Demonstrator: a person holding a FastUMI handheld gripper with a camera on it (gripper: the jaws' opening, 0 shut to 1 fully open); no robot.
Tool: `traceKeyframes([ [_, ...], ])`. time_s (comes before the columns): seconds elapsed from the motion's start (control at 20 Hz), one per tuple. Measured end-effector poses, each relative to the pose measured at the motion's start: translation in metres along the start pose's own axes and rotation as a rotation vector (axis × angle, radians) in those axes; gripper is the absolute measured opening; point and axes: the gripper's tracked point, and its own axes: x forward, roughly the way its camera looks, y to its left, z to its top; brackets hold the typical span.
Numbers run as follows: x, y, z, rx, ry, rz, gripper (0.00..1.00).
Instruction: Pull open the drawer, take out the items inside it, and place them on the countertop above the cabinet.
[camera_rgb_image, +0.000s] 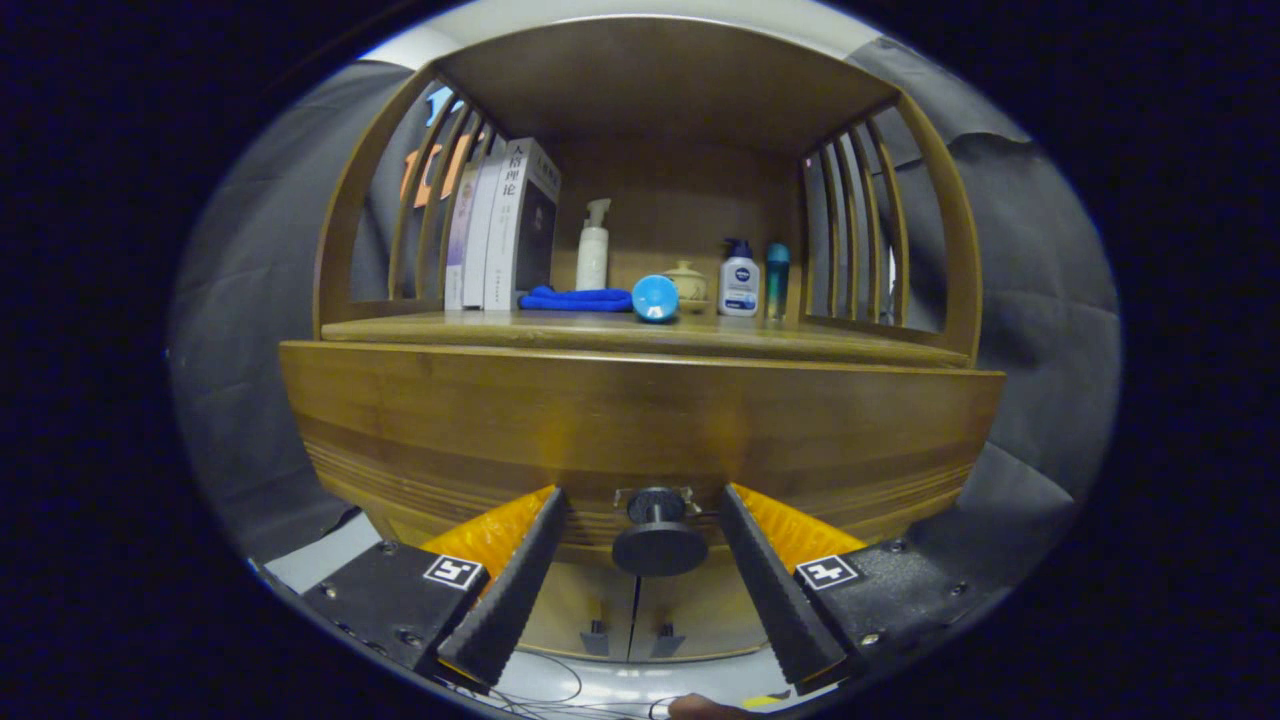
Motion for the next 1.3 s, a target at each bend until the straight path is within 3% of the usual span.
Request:
traceKeyframes([
  [0.25,0.024,0.001,0.004,-0.035,0.014,-0.016,0.99],
  [0.7,0.011,-0.003,0.014,-0.044,0.013,0.014,1.0],
  [1.05,-0.061,-0.012,0.041,-0.053,-0.057,0.065,1.0],
  [1.3,-0.122,-0.013,0.059,0.02,-0.082,0.112,1.0],
])
